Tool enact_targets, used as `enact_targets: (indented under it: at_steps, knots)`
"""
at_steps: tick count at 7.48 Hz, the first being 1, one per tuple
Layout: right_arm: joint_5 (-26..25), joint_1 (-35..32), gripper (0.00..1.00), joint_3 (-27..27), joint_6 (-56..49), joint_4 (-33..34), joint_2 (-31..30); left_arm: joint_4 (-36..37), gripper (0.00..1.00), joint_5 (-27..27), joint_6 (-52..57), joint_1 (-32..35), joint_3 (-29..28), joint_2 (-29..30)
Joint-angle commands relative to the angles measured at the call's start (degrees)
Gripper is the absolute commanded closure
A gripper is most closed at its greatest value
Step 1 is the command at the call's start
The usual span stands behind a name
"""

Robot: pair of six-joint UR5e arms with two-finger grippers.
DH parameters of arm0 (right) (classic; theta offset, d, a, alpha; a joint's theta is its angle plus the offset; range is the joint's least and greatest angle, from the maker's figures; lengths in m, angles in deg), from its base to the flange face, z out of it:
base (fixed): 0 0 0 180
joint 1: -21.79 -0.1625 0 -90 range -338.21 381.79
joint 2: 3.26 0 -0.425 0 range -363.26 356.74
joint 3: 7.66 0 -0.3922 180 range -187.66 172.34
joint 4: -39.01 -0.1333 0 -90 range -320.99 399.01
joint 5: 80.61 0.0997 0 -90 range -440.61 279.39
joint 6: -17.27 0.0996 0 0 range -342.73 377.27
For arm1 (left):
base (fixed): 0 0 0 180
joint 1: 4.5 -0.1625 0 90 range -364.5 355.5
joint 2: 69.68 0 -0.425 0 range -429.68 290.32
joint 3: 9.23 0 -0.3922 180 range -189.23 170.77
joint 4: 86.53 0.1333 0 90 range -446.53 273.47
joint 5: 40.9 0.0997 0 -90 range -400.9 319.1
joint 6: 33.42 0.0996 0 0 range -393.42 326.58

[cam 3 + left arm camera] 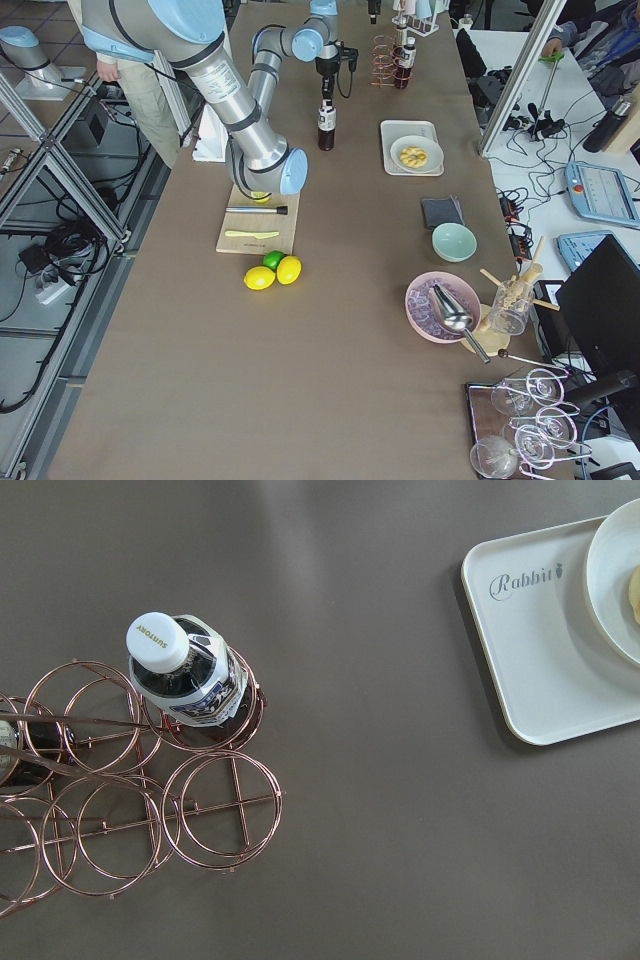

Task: Place tea on tray
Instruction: 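Lower the right gripper over the bottle cap and close on it, then lift the bottle with the right gripper and lower it onto the tray beside the plate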

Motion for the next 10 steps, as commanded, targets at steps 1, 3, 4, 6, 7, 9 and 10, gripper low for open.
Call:
enact_targets:
  at_steps: [1, 3, 4, 6, 7, 9, 10]
  knots:
    - [-0.55, -0.10, 1.00, -0.68, -1.32, -0.02, 0.38, 0.00, 0.04, 0.00, -0.10, 0.00, 0.48, -0.66]
    - [-0.20, -2.54, 1.00, -1.20, -3.67, 0.07, 2.48, 0.17, 0.04, 0.09, -0.10, 0.78, 1.00, -0.93]
    - [-0.03, -4.39, 1.00, -2.34, -5.61, 0.07, 3.18, 0.18, 0.04, 0.09, 0.51, 2.53, 2.40, -3.28]
    - [2.15, -8.95, 1.00, -14.50, -9.03, -0.63, 12.19, 0.18, 0.04, 0.00, 5.83, 8.75, 5.30, -10.73]
    - [5.04, -11.32, 1.00, -21.96, -9.75, -2.81, 17.73, 0.26, 0.04, 0.00, 11.62, 14.27, 5.14, -14.25]
    - [7.09, -14.50, 1.00, -36.64, -10.19, -14.64, 23.64, 0.35, 0.04, -3.15, 19.39, 23.52, 4.44, -19.45]
    - [7.09, -15.38, 1.00, -44.55, -12.37, -17.05, 27.15, 0.27, 0.04, -3.16, 21.94, 26.08, 4.95, -22.69]
